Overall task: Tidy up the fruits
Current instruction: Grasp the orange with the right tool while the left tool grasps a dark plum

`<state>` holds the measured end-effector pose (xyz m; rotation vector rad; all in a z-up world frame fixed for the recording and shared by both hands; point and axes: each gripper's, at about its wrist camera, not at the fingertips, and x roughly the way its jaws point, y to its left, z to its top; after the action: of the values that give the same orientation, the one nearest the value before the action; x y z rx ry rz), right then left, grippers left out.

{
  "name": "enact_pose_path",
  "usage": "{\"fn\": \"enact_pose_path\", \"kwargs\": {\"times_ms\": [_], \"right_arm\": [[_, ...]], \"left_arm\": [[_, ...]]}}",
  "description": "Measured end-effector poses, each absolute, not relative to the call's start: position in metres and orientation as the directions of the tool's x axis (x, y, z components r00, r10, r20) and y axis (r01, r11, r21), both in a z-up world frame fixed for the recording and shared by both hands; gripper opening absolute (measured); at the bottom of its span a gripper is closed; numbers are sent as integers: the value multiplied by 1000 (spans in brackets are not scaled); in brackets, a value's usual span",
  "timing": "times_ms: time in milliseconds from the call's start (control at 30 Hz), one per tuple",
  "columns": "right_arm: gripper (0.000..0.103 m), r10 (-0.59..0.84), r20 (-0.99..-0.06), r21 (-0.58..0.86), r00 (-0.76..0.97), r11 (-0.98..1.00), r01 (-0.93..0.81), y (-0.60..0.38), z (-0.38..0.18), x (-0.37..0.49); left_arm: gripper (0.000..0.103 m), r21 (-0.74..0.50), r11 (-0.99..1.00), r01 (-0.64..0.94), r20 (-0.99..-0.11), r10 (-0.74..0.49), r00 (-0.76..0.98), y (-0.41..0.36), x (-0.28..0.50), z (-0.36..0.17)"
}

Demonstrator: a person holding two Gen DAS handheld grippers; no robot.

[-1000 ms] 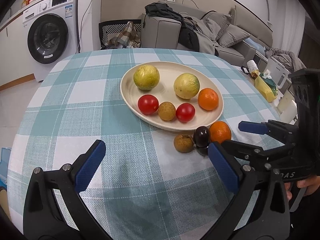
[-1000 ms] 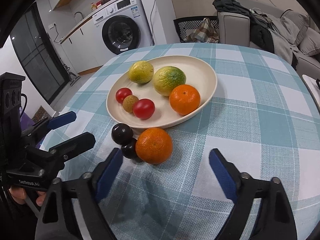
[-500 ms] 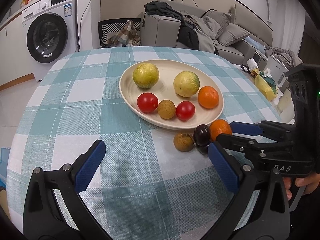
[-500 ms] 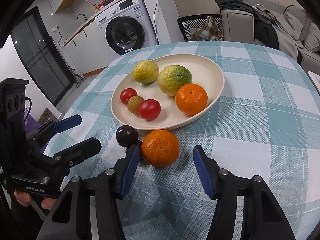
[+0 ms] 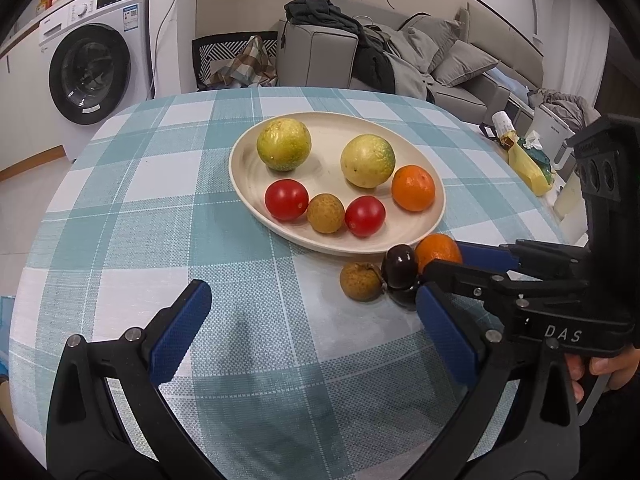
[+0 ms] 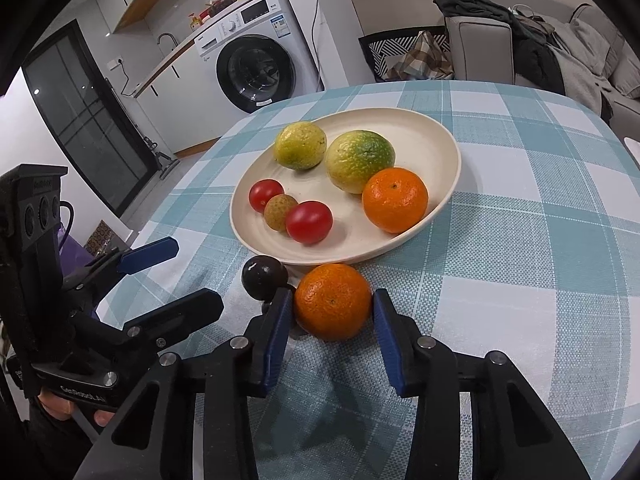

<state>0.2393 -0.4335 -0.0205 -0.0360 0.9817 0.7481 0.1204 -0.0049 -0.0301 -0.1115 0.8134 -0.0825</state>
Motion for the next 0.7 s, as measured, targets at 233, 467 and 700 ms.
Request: {"fn": "enact_pose_path", "kwargs": {"times_ms": [233, 467, 700], "right_arm": [[41, 554, -757, 289, 346, 760, -582, -437, -20, 237], [41, 563, -738, 309, 371, 772, -556, -453, -13, 234], [41, 566, -727, 322, 389, 781, -534, -466, -9, 235]], "left_arm": [[102, -121, 992, 29, -722, -108, 683, -9, 124, -32], [98, -123, 990, 71, -712, -138, 689, -19, 128, -30], [58, -122, 985, 123, -720, -173, 672, -34, 135, -30]]}}
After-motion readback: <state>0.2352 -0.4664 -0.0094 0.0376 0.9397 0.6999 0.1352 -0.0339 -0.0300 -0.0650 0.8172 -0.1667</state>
